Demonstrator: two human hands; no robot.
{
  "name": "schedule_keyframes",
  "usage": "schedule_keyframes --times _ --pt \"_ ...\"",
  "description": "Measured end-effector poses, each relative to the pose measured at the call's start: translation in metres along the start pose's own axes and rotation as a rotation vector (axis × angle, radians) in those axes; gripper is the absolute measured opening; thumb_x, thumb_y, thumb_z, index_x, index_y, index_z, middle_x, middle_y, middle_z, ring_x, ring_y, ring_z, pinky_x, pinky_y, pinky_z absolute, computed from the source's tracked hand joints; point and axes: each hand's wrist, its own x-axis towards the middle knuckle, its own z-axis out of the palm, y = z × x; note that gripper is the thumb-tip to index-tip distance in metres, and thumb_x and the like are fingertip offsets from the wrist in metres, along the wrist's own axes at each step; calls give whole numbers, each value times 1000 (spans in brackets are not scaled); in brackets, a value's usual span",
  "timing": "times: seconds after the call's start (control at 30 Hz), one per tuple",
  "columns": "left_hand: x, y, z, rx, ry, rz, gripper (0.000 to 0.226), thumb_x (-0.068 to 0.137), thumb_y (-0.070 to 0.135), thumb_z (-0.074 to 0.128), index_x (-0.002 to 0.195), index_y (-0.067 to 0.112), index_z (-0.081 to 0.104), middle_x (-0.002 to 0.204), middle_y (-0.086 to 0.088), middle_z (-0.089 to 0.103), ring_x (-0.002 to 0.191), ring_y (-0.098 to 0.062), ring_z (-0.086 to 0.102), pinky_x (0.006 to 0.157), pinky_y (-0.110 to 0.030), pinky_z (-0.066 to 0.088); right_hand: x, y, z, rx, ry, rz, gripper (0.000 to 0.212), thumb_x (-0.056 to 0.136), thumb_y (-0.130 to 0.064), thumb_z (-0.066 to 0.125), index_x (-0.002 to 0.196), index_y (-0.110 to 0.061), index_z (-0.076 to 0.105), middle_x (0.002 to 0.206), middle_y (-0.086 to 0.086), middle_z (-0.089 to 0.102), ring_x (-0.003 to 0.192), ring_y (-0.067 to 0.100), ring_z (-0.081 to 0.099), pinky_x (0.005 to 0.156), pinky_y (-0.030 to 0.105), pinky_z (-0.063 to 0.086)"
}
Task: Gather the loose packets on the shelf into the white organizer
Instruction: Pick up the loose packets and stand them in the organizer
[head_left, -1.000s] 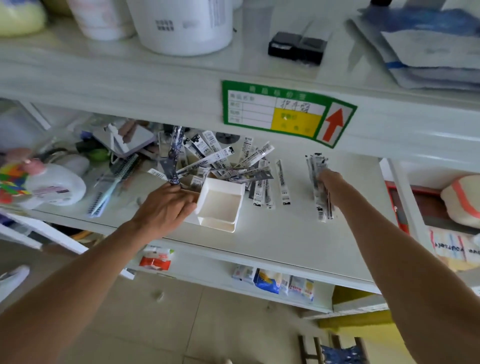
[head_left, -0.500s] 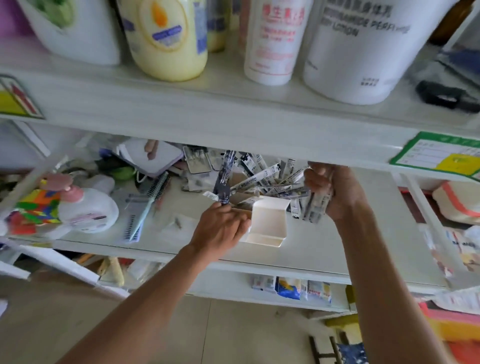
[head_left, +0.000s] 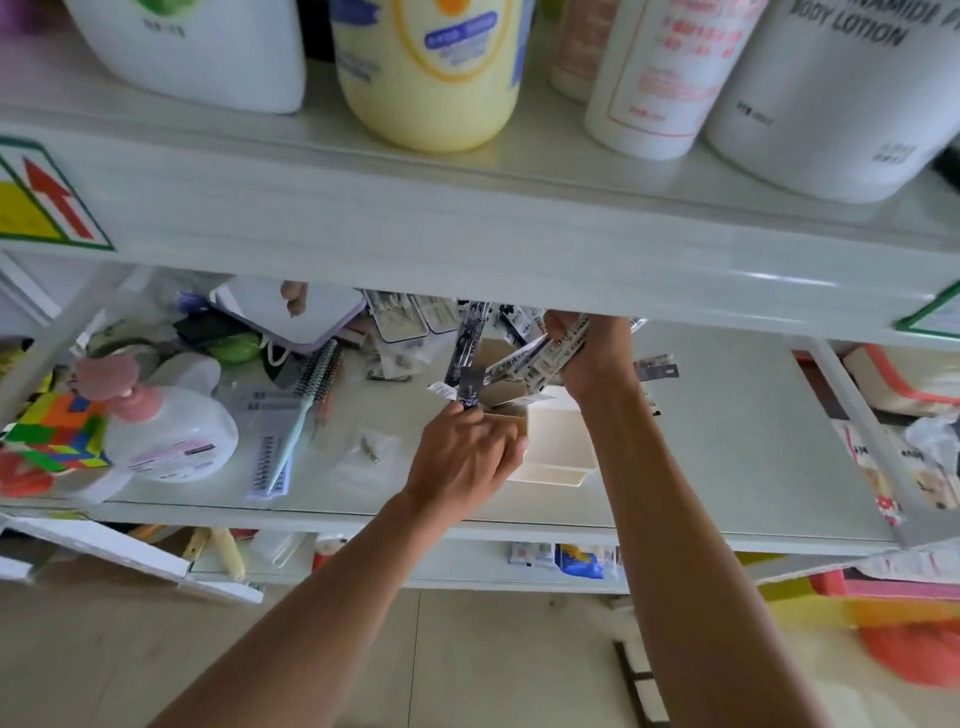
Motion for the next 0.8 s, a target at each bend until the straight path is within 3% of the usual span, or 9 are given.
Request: schedule_keyframes --times 0.17,0.33,0.47,0.53,0.67,0.73,0.8 --pt "0 -1 4 -15 32 3 37 102 35 44 69 24 55 64 2 72 64 -18 62 73 -35 41 0 5 1 -146 -128 18 20 74 -1 42 59 -16 43 48 -6 37 42 9 33 46 21 30" --pt "0 0 4 -10 34 -11 38 101 37 44 67 24 55 62 2 70 63 -19 62 74 -34 40 -2 4 0 -296 -203 0 24 79 -11 46 56 -15 39 46 -5 36 43 12 33 49 22 33" --pt "0 0 5 -11 31 -24 40 101 37 44 66 22 57 61 1 70 63 -20 62 74 -34 41 -3 12 5 -510 -172 -117 30 77 -23 56 47 -18 55 49 3 56 53 23 49 63 36 41" --pt "0 1 4 -2 27 -28 40 100 37 45 66 22 57 61 1 71 63 -20 63 74 -34 42 -4 17 6 -528 -137 -179 29 78 -19 60 49 -16 61 55 8 61 58 27 54 63 40 43" --pt "0 1 2 9 38 -18 38 98 37 48 65 22 58 62 2 71 63 -19 63 73 -33 42 -15 26 6 -532 -181 -181 20 85 -24 79 68 -14 78 69 14 75 58 30 70 62 49 61" --pt "1 2 1 13 30 -24 37 98 37 48 65 22 58 63 2 72 64 -19 65 72 -33 43 -19 27 2 -539 -206 -196 14 89 -24 79 78 -16 80 79 17 78 68 33 74 72 52 63" --pt "1 3 0 3 18 -27 36 98 37 48 66 23 58 63 2 71 65 -18 65 72 -33 42 -19 25 -5 -556 -207 -282 15 95 -21 73 82 -16 79 79 18 77 69 38 74 69 49 62"
